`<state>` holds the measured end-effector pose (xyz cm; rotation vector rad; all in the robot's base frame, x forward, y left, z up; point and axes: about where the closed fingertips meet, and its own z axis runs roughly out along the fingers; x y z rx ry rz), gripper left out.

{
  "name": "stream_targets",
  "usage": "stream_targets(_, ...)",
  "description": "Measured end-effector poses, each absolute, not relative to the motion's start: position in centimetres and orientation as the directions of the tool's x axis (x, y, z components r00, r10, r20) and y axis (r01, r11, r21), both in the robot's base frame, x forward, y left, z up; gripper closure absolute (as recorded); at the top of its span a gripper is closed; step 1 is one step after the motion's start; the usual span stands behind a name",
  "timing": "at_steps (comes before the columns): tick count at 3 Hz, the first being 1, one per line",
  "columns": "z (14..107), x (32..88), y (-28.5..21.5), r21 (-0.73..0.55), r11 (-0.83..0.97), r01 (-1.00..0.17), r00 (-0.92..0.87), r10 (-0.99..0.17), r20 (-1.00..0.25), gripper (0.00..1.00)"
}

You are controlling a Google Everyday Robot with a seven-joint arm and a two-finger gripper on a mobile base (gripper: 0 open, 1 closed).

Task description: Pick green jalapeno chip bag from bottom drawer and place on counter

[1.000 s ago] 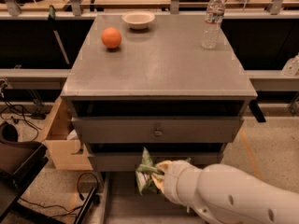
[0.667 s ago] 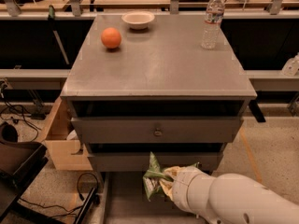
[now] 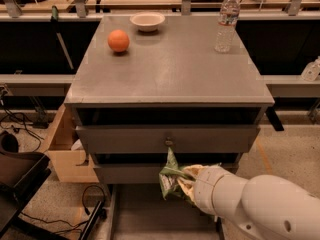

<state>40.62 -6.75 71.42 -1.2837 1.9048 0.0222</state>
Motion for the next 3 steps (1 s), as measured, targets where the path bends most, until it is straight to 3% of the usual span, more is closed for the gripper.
stream_targets(3, 88.6, 49.1, -17.6, -0.461, 0.601, -0.653, -0.068, -0.653, -0.755, 1.00)
